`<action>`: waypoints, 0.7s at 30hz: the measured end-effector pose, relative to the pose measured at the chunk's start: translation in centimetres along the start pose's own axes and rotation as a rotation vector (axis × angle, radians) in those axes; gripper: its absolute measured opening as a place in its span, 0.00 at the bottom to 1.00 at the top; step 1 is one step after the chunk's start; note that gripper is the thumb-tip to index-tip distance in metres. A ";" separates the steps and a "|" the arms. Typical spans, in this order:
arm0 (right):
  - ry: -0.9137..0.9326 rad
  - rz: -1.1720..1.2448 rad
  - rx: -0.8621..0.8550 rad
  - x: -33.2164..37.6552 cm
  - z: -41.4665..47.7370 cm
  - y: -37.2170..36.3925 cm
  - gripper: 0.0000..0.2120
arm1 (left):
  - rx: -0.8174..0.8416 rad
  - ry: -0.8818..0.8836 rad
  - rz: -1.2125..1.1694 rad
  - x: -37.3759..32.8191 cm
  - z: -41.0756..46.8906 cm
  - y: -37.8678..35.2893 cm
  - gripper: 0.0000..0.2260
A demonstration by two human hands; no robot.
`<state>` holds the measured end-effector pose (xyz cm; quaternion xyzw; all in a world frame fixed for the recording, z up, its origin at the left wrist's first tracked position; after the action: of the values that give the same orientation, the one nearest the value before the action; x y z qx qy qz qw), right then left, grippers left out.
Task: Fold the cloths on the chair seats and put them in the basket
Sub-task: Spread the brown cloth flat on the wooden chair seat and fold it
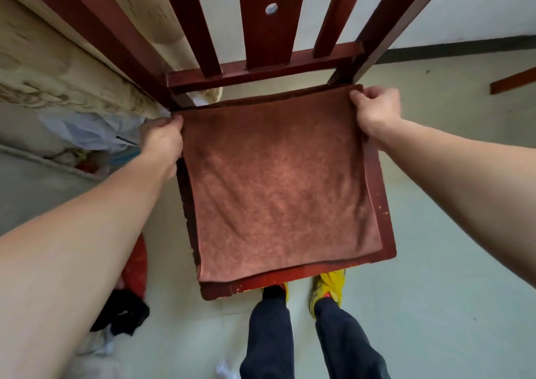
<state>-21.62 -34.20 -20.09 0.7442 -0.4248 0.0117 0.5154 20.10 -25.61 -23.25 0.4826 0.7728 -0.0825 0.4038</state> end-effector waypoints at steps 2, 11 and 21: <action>0.003 -0.041 -0.014 0.1 0.7 -0.4 0.10 | -0.019 -0.025 0.075 0.1 0.8 0.0 0.11; -0.011 -0.038 0.045 -0.3 0.7 -1.1 0.15 | 0.018 0.046 -0.075 1.1 0.1 -0.5 0.12; -0.209 0.095 0.174 -15.9 -12.6 -0.3 0.17 | -0.063 0.184 0.026 11.1 -12.0 7.0 0.14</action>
<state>-26.25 -14.50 -21.65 0.7622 -0.5082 -0.0049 0.4009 16.97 -8.18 -21.29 0.4852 0.8025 -0.0080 0.3471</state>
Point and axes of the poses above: each hand's wrist, its own z-axis towards the middle knuckle, its own y-axis out of the back of the hand, x = y × z, the point moved 9 cm from there along z, towards the middle knuckle, and after that the axes turned 10 degrees about -z, right-handed, at the moved point
